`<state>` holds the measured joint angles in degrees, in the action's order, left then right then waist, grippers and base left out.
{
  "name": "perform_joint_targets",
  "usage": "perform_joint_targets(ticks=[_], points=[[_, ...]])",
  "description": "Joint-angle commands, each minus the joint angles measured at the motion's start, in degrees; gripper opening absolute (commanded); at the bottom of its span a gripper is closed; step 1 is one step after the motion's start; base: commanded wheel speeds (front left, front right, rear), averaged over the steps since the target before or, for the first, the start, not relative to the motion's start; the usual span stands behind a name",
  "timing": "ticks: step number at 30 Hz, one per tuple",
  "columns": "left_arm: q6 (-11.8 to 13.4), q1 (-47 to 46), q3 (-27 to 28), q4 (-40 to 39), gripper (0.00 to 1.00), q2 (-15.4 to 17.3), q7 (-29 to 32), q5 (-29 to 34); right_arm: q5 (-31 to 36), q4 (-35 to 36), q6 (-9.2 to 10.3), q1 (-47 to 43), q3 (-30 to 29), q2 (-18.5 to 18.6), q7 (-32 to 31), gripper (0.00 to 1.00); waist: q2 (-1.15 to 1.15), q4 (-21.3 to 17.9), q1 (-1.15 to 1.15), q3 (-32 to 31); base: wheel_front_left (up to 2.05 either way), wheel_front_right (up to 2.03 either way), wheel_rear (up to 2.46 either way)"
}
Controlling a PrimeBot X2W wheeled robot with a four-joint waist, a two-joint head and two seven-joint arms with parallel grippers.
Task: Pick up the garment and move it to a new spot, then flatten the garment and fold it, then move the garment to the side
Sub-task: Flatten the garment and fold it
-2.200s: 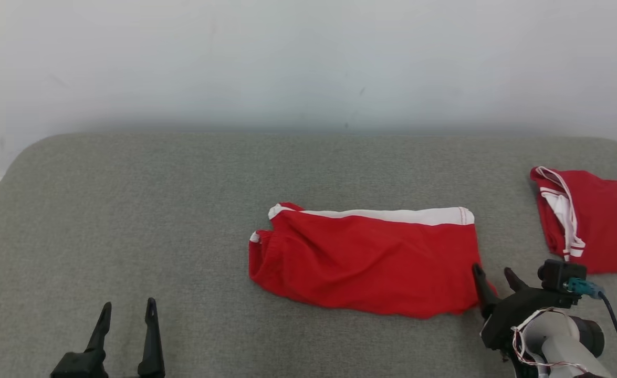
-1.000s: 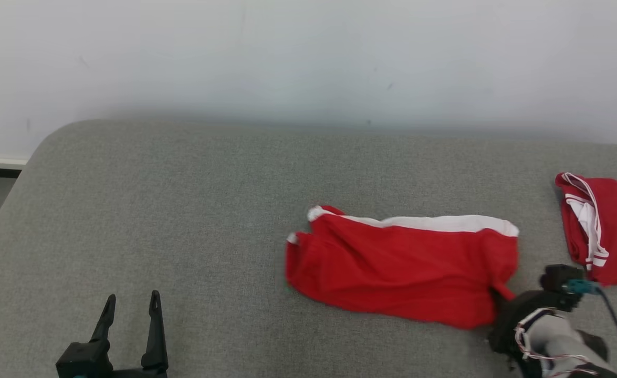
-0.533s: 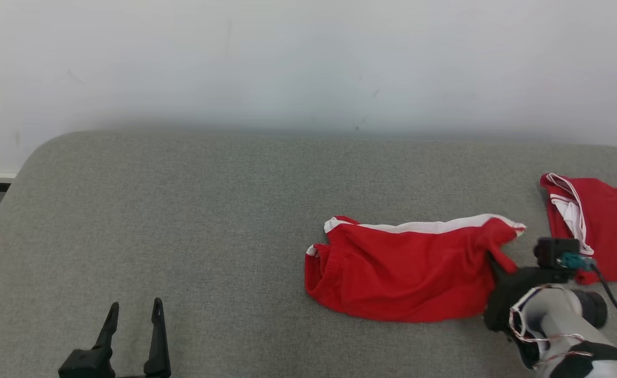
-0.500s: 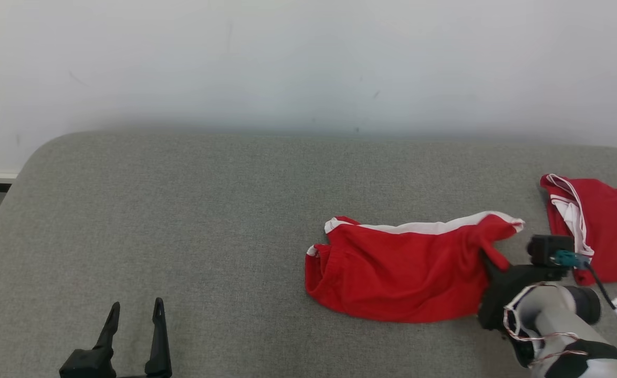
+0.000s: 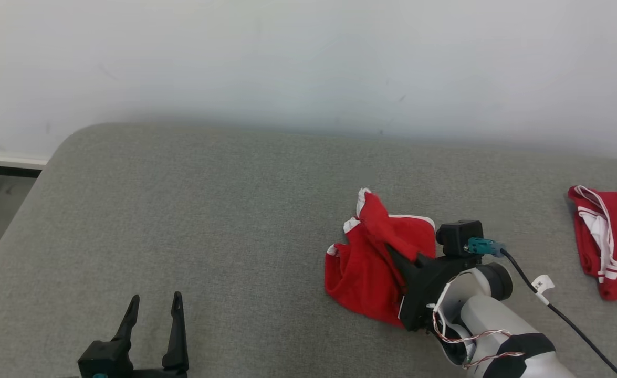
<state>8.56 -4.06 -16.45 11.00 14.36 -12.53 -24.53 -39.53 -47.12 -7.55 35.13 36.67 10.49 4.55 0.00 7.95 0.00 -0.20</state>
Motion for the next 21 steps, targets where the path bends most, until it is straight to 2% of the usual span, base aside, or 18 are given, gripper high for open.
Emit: perform_joint_targets(ticks=[1,10,11,12,13,17,21], points=[[-0.18,-0.97,-0.11,0.67,1.00,-0.52,-0.52,-0.24,-0.86,-0.31,0.13,-0.12,0.19,-0.87,-0.37,0.00,0.00,0.97,0.00,0.40,0.00,0.00,0.00],[-1.48,-3.34,-1.25,3.52,1.00,-1.50,-1.24,-0.21,-2.23,-7.16,0.13,1.03,0.71,-4.84,-0.64,0.00,0.00,2.82,0.00,1.18,0.00,0.00,0.00],[-1.42,-3.44,-1.28,3.86,1.00,-1.54,-1.22,-0.24,-2.15,-7.99,0.13,1.30,0.74,-5.08,-0.26,0.13,0.00,2.88,0.00,1.18,0.00,0.00,0.00],[-1.45,-3.41,-1.32,4.09,1.00,-1.59,-1.34,-0.29,-2.13,-8.60,0.14,1.51,0.84,-5.38,0.11,0.60,0.00,2.90,0.00,1.18,0.00,0.00,0.00],[-1.52,-3.36,-1.26,4.30,1.00,-1.58,-1.41,-0.33,-2.77,-8.60,0.13,1.42,0.85,-5.82,0.47,1.00,0.00,2.84,0.00,1.20,0.00,0.00,0.00],[-1.60,-3.39,-0.67,4.93,1.00,-1.08,-1.73,-0.70,-5.10,-6.60,0.13,1.37,1.06,-5.96,2.78,1.00,0.00,2.05,0.00,1.20,0.00,0.00,0.00],[-1.30,-2.73,-0.22,5.01,1.00,-0.78,-1.91,-0.87,-7.61,-2.91,0.13,0.77,0.74,-4.42,4.38,1.00,0.00,1.20,0.00,1.00,0.00,0.00,0.00]])
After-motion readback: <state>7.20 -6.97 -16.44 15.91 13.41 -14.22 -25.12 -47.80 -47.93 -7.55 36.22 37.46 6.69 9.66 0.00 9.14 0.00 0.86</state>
